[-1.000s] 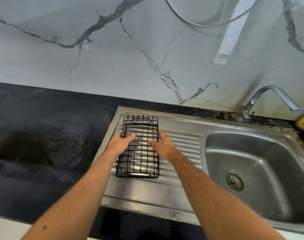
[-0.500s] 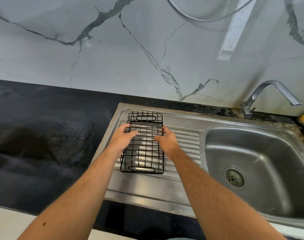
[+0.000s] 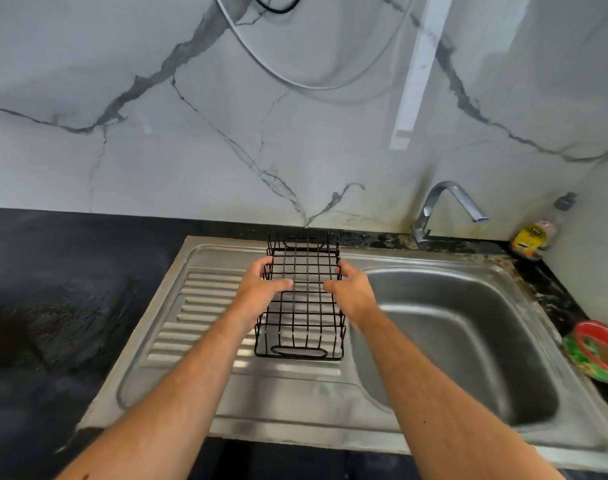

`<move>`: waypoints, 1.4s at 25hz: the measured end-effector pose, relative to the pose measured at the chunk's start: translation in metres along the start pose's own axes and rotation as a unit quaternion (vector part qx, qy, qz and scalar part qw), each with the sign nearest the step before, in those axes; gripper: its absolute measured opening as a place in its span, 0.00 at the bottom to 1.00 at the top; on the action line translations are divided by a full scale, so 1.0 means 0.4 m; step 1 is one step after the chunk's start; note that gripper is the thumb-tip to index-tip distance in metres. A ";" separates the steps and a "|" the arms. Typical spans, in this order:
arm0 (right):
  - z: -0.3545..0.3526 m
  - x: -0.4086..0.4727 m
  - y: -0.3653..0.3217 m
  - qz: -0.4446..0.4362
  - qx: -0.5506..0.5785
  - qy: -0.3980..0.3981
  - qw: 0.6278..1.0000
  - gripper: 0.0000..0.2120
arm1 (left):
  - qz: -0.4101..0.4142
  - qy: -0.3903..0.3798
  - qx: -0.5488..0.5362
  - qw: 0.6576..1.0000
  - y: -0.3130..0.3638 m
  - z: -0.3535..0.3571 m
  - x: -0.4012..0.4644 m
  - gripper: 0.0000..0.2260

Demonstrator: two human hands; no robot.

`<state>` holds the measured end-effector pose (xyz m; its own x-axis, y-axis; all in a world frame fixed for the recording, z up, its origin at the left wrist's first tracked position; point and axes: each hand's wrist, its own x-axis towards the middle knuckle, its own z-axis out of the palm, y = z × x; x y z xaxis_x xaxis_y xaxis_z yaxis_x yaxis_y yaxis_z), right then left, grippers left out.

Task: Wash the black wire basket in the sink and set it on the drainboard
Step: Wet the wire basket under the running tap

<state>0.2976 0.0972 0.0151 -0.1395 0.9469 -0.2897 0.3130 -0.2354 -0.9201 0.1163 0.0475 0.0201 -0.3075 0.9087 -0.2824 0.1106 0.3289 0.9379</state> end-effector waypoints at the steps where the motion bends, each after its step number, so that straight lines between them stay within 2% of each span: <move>1: -0.045 -0.006 0.007 -0.002 0.000 0.004 1.000 0.38 | 0.006 -0.007 -0.001 1.000 0.013 0.044 -0.010 0.33; 5: -0.236 -0.030 0.048 -0.002 -0.014 0.007 1.000 0.34 | 0.003 -0.015 -0.015 1.000 0.048 0.233 -0.055 0.34; 9: -0.395 -0.051 0.089 0.000 -0.014 0.019 1.000 0.38 | 0.001 -0.010 -0.009 1.000 0.073 0.398 -0.093 0.33; 12: -0.498 -0.062 0.124 0.013 -0.009 0.018 1.000 0.40 | -0.001 -0.001 -0.034 0.999 0.086 0.510 -0.118 0.25; 15: -0.565 -0.053 0.169 0.016 -0.008 0.011 1.000 0.42 | -0.030 -0.003 -0.061 0.998 0.097 0.590 -0.123 0.13; 20: -0.625 -0.058 0.191 0.043 0.008 0.037 0.998 0.39 | -0.031 -0.018 -0.024 0.999 0.111 0.655 -0.104 0.10; 23: -0.627 -0.057 0.199 0.072 0.032 0.049 0.996 0.30 | -0.056 -0.020 -0.014 0.998 0.121 0.668 -0.063 0.03; 29: -0.608 -0.035 0.207 0.159 0.119 0.130 0.971 0.31 | -0.037 -0.076 -0.023 0.996 0.086 0.651 0.003 0.12; 32: -0.602 -0.010 0.200 0.178 0.119 0.136 0.967 0.26 | -0.018 -0.061 -0.008 0.998 0.066 0.657 0.018 0.09; 35: -0.615 0.028 0.204 0.193 0.131 0.113 0.966 0.27 | -0.021 -0.082 -0.026 0.996 0.075 0.663 0.030 0.13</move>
<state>0.5528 0.1423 0.0017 0.1589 0.7937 -0.5872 0.0480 -0.6003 -0.7984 0.3667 0.1364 -0.0084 -0.1517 0.9254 -0.3473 0.0498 0.3580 0.9324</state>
